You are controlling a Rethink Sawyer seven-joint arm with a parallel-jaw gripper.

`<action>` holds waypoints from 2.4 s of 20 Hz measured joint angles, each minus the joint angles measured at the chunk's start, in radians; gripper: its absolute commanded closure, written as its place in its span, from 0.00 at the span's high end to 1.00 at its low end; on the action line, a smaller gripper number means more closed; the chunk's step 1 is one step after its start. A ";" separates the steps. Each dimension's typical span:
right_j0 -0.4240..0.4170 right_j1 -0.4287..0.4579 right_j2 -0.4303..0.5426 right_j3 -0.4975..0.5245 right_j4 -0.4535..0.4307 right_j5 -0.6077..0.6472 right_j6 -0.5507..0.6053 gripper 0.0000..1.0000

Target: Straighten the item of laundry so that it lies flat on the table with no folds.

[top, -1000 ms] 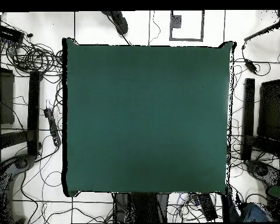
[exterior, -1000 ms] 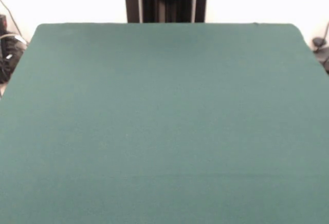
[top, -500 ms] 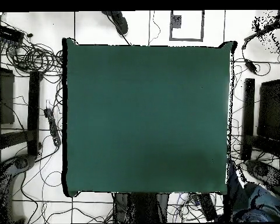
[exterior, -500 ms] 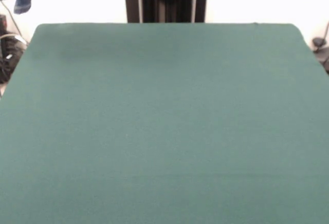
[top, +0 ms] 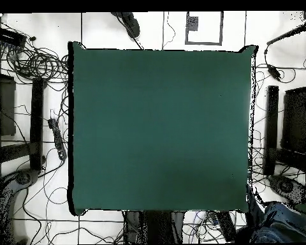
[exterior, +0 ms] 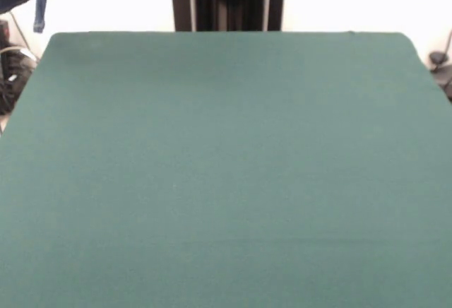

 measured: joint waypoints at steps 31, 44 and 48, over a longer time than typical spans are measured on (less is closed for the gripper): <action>-0.291 0.124 0.170 0.196 0.129 -0.229 -0.239 0.00; -0.354 0.212 0.235 0.295 0.127 -0.476 -0.246 0.00; -0.376 0.233 0.252 0.324 0.127 -0.522 -0.246 0.00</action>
